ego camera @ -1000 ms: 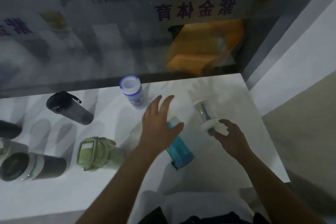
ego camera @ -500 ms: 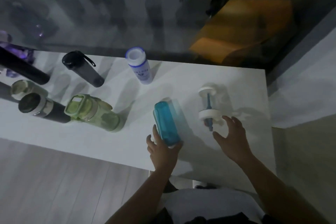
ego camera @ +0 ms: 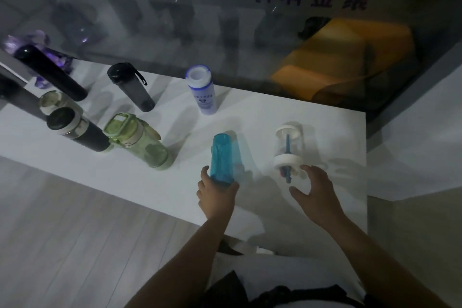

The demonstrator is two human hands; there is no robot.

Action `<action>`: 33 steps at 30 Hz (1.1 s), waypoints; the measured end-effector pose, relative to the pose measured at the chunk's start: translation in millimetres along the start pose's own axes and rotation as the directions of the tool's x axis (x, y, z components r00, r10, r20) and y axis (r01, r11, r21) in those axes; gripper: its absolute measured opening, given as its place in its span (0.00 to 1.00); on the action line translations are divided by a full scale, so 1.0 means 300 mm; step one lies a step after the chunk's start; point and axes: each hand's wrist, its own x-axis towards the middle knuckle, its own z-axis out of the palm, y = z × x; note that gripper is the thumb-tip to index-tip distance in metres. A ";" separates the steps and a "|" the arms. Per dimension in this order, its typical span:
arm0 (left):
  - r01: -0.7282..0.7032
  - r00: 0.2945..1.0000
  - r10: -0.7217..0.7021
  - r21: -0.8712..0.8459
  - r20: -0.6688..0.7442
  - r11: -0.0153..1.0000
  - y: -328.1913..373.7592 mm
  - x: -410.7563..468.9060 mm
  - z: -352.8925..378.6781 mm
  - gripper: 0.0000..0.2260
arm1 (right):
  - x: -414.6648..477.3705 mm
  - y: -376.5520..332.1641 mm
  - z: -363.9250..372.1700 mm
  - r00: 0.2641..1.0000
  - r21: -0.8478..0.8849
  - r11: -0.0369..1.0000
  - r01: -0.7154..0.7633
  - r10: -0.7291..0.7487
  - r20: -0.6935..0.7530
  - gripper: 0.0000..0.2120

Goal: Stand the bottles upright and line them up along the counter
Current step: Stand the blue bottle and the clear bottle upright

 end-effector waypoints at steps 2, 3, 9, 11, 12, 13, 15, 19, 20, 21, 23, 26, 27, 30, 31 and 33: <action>-0.076 0.997 0.078 0.047 -0.028 0.996 0.010 -0.005 -0.048 0.39 | 0.022 -0.004 0.000 0.999 0.029 0.999 0.024 -0.023 -0.034 0.27; -0.121 0.992 0.124 0.070 -0.029 0.990 0.020 -0.007 -0.076 0.39 | 0.035 -0.009 -0.001 0.998 0.048 0.998 0.038 -0.035 -0.048 0.25; -0.354 0.933 0.336 0.156 0.131 0.922 0.148 0.051 -0.237 0.40 | 0.085 -0.021 0.014 0.997 0.149 0.987 0.054 -0.044 -0.067 0.24; -0.399 0.913 0.365 0.216 0.179 0.891 0.204 0.078 -0.272 0.36 | 0.086 -0.027 0.019 0.996 0.171 0.984 0.046 -0.033 -0.081 0.24; -0.415 0.905 0.370 0.248 0.209 0.876 0.226 0.094 -0.284 0.33 | 0.085 -0.029 0.022 0.996 0.173 0.984 0.042 -0.028 -0.080 0.24; -0.427 0.897 0.366 0.278 0.247 0.860 0.247 0.108 -0.293 0.30 | 0.083 -0.032 0.026 0.997 0.178 0.983 0.044 -0.031 -0.075 0.23; -0.458 0.876 0.358 0.322 0.325 0.829 0.275 0.139 -0.305 0.28 | 0.079 -0.032 0.037 0.997 0.166 0.985 0.050 -0.039 -0.069 0.23; -0.544 0.815 0.380 0.352 0.438 0.762 0.282 0.181 -0.308 0.29 | 0.061 -0.038 0.040 0.996 0.151 0.988 0.033 -0.019 -0.090 0.24; -0.556 0.806 0.381 0.359 0.453 0.750 0.280 0.187 -0.308 0.29 | 0.055 -0.040 0.036 0.996 0.146 0.989 0.022 -0.009 -0.090 0.24; -0.566 0.799 0.383 0.364 0.464 0.740 0.278 0.192 -0.310 0.29 | 0.049 -0.038 0.035 0.996 0.140 0.990 0.014 -0.002 -0.091 0.25; -0.583 0.784 0.381 0.370 0.490 0.723 0.275 0.205 -0.317 0.29 | 0.040 -0.035 0.031 0.996 0.133 0.991 -0.014 0.026 -0.089 0.27; -0.602 0.761 0.377 0.358 0.528 0.714 0.272 0.219 -0.331 0.29 | 0.035 -0.027 0.030 0.996 0.110 0.993 -0.031 0.040 -0.083 0.27; -0.604 0.756 0.375 0.351 0.537 0.716 0.272 0.221 -0.335 0.30 | 0.034 -0.029 0.031 0.996 0.098 0.995 -0.023 0.031 -0.080 0.27; -0.602 0.750 0.337 0.377 0.568 0.704 0.283 0.216 -0.347 0.34 | 0.047 -0.044 0.034 0.998 0.038 0.999 0.015 -0.013 -0.061 0.28; -0.601 0.756 0.320 0.413 0.572 0.684 0.286 0.209 -0.352 0.36 | 0.060 -0.054 0.033 0.998 0.002 1.000 0.021 -0.021 -0.060 0.28; -0.594 0.781 0.321 0.477 0.536 0.648 0.284 0.181 -0.362 0.39 | 0.101 -0.078 0.030 0.998 -0.104 0.995 0.010 -0.016 -0.061 0.30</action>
